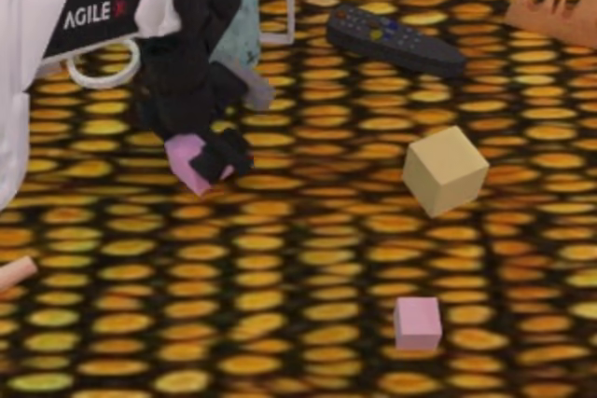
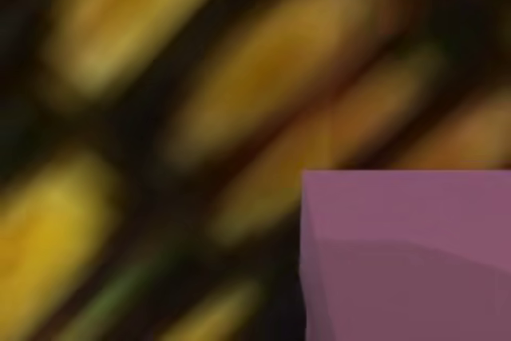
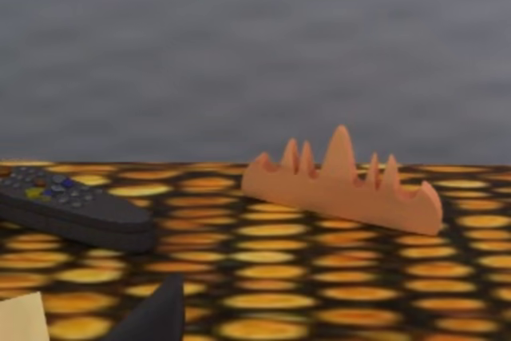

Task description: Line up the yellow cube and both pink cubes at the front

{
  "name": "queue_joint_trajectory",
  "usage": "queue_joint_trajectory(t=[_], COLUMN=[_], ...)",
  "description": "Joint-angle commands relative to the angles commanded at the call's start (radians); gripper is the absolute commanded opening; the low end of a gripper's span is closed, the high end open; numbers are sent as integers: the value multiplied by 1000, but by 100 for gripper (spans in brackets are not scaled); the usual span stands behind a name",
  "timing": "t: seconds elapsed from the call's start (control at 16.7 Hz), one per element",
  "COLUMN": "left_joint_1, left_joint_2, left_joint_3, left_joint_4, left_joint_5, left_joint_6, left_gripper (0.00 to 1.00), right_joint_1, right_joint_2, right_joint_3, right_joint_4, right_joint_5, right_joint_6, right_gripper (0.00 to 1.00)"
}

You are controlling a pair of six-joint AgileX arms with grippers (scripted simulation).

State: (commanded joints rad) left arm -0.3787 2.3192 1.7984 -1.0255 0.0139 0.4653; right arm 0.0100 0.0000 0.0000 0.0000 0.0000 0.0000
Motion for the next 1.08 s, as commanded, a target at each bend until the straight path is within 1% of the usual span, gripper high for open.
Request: queue_joint_trajectory(t=[0.3, 0.54, 0.72, 0.9, 1.08], left_joint_1=[17, 19, -1, -97, -242], left_joint_2=[-45, -54, -58, -103, -173], left_joint_3=[122, 137, 127, 75, -11], left_joint_4=[-178, -197, -193, -183, -168], left_joint_5=[-1, -1, -1, -1, 0], left_joint_6=[-5, -6, 3, 39, 89], left_gripper=[0, 0, 0, 0, 0], right_joint_1=[0, 0, 0, 0, 0], right_joint_2=[0, 0, 0, 0, 0], right_joint_3=[0, 0, 0, 0, 0], right_joint_4=[0, 0, 0, 0, 0], right_joint_5=[0, 0, 0, 0, 0], right_joint_6=[0, 0, 0, 0, 0], right_gripper=[100, 100, 100, 100, 100])
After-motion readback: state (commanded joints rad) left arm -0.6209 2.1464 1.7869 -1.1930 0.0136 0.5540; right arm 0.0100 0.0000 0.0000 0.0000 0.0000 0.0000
